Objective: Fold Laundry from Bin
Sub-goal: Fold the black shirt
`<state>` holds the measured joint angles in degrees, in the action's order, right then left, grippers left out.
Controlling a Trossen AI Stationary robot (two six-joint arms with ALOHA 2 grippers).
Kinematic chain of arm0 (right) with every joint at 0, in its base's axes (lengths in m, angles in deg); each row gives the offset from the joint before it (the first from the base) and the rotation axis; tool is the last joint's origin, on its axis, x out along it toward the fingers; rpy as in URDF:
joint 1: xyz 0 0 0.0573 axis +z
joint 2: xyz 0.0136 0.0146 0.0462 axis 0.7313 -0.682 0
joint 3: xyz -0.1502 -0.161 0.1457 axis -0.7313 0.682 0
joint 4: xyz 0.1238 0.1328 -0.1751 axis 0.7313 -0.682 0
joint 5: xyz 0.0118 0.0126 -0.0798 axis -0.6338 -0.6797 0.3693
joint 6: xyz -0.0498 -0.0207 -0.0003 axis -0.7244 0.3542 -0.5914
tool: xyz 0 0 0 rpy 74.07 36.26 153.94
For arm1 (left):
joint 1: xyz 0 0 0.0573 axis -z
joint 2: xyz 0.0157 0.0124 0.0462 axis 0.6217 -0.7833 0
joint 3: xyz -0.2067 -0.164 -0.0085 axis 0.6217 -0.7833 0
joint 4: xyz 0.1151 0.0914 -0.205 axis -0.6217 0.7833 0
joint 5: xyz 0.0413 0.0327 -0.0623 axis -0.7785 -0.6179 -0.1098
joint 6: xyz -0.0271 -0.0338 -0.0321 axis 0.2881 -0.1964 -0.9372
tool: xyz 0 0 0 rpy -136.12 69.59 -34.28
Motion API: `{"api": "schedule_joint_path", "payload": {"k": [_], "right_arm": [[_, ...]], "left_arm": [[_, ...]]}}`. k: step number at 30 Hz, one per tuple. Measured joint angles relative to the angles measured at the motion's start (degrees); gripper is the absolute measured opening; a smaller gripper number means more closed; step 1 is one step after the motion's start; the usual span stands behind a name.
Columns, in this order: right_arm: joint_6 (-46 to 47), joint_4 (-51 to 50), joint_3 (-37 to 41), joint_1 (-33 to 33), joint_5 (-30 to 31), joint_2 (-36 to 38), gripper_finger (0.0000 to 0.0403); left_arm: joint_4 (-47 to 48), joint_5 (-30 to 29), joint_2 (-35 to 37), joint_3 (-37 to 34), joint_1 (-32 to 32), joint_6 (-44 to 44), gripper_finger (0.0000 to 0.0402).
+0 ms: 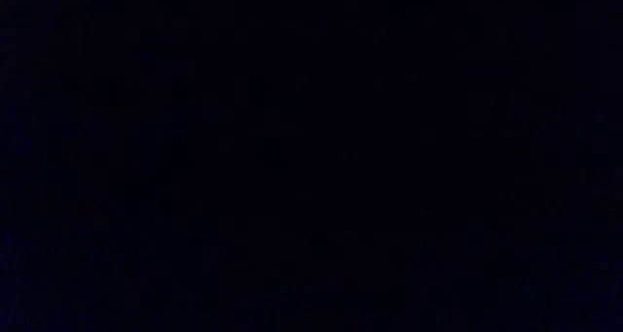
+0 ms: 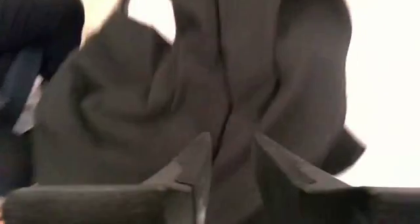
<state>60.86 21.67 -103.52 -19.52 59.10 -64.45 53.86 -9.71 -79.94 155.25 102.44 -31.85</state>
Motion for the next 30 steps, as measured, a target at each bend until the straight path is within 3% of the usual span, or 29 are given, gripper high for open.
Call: {"api": "schedule_joint_path", "payload": {"k": [4, 8, 15, 18, 25, 30], "right_arm": [[-6.4, 12.8, 0.0, -4.8, 6.6, -4.2, 0.0168], [-11.2, 24.2, 0.0, -10.7, 7.0, -11.7, 0.0187], [-14.7, 39.9, -2.3, -16.6, -2.3, -23.2, 0.0185], [-14.9, 41.6, -5.4, -18.5, -7.1, -27.0, 0.0186], [-18.0, 38.9, -14.0, -20.2, -7.4, -33.8, 0.0185], [-21.0, 31.8, -18.4, -20.2, -8.6, -36.2, 0.0185]], "left_arm": [[-0.1, -0.1, 0.0, 0.0, -0.1, -0.6, 0.0000], [-0.4, -0.7, 0.0, 0.0, 0.4, -2.4, 0.0000], [-0.2, -1.6, 0.0, 0.0, 1.3, -3.4, 0.0000], [0.4, -2.2, 0.0, 0.0, 1.3, -3.2, 0.0000], [0.5, -4.5, 0.1, 0.0, 1.3, -1.7, 0.0000], [0.5, -4.5, 0.1, 0.0, 1.3, -1.1, 0.0000]]}}
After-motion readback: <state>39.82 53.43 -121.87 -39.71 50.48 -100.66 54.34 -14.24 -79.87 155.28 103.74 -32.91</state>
